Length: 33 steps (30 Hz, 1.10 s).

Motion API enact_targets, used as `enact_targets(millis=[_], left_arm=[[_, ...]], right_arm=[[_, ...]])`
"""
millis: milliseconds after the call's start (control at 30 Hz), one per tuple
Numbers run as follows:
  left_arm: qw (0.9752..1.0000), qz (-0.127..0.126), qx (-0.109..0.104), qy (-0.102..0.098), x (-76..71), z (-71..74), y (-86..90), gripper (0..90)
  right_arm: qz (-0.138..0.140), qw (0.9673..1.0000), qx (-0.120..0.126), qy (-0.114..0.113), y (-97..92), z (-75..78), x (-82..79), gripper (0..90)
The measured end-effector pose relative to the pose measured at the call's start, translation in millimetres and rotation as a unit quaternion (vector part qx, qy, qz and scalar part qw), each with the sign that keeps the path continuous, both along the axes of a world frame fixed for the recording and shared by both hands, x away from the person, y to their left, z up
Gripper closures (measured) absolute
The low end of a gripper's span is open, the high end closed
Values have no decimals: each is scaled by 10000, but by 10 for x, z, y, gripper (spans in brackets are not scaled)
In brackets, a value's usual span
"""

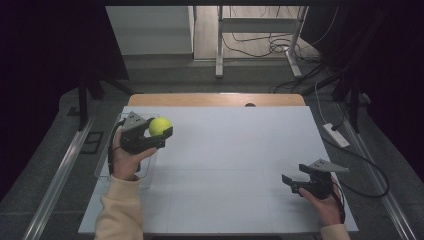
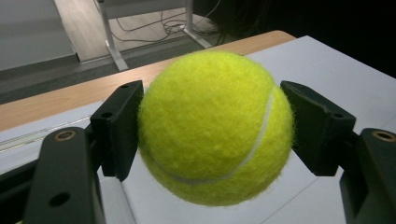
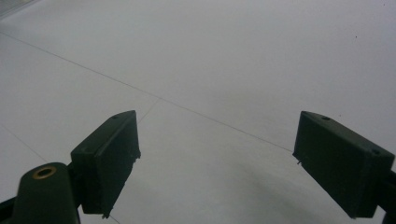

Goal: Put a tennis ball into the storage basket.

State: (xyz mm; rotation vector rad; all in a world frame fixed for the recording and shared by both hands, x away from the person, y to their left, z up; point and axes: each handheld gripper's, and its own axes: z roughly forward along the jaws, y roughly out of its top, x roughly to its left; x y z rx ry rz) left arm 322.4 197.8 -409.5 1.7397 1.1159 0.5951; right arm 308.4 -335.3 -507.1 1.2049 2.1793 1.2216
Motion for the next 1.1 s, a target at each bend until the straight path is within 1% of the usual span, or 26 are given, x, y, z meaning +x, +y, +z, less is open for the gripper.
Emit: enact_targets(millis=[133,400,733,900,1000,1100], left_arm=[[10000,65,3,-3,0,-2,55,268],[9997,207,96,48,27,-42,103,268],[9991,418,64,52,34,-65,230,268],[9981,591,147,62,38,-86,299,268],[9977,645,170,82,40,-95,330,268],[9964,811,199,133,48,-117,399,268]], right_arm=[[-1,10000,3,1,1,0,0,144],[-8,10000,12,-11,-1,2,-1,144],[-8,10000,19,-16,-1,5,-4,144],[-10,10000,22,-18,-5,6,-5,144],[-17,10000,30,-18,-6,9,-6,144],[-12,10000,10,-12,1,4,-5,144]])
